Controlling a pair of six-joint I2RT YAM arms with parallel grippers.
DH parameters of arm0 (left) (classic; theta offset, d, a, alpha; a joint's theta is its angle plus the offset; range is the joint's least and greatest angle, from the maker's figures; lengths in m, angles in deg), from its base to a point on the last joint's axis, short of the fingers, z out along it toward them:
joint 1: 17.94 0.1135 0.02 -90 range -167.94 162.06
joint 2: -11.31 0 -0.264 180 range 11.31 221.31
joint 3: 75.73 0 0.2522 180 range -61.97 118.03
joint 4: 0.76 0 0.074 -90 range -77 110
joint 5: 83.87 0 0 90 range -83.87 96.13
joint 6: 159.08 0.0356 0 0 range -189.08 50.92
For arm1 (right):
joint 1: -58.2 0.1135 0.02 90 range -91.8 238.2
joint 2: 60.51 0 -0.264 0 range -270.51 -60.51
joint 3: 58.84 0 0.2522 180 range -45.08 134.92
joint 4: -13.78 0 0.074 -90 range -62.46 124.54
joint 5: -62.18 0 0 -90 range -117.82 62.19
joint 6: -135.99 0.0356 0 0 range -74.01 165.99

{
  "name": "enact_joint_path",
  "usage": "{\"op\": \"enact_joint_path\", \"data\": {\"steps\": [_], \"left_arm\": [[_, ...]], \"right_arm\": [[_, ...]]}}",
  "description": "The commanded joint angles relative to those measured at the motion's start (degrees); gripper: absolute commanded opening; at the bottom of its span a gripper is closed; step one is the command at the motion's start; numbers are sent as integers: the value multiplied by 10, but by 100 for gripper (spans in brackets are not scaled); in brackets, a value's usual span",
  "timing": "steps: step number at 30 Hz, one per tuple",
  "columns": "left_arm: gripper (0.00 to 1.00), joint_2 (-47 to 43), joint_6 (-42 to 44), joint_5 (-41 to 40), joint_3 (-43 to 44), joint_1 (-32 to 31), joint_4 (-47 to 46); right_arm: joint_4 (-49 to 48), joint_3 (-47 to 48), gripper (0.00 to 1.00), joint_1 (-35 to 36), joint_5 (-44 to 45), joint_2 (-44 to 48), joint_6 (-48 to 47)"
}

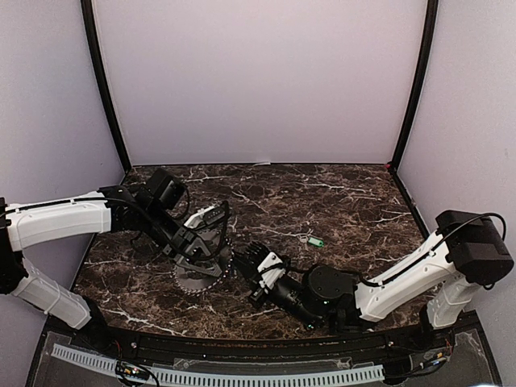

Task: Remove the keys from the keyring
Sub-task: Pass from the left arm to the right

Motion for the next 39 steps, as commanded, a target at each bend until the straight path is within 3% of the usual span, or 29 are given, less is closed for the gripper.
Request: {"op": "enact_joint_path", "data": {"steps": [1,5,10,17,26,32,39], "left_arm": [[0,-4,5,22,6,-1,-10],[0,-2,5,21,5,0,-11],[0,-3,0,20,0,-1,-22],[0,-18,-50,24,-41,0,-120],[30,-33,-136,9,-139,0,-318],[48,-44,-149,-33,-195,0,-407],[52,-115,-93,-157,-251,-1,-505]], "right_arm": [[-17,18,7,5,11,-7,-11],[-8,27,0,5,16,-8,-16],[-24,18,0,4,33,-8,-13],[-59,-5,0,2,1,7,18],[-85,-43,0,-22,-79,33,89],[-107,-82,0,-43,-124,42,148],[-147,-132,0,-78,-225,52,223]]}}
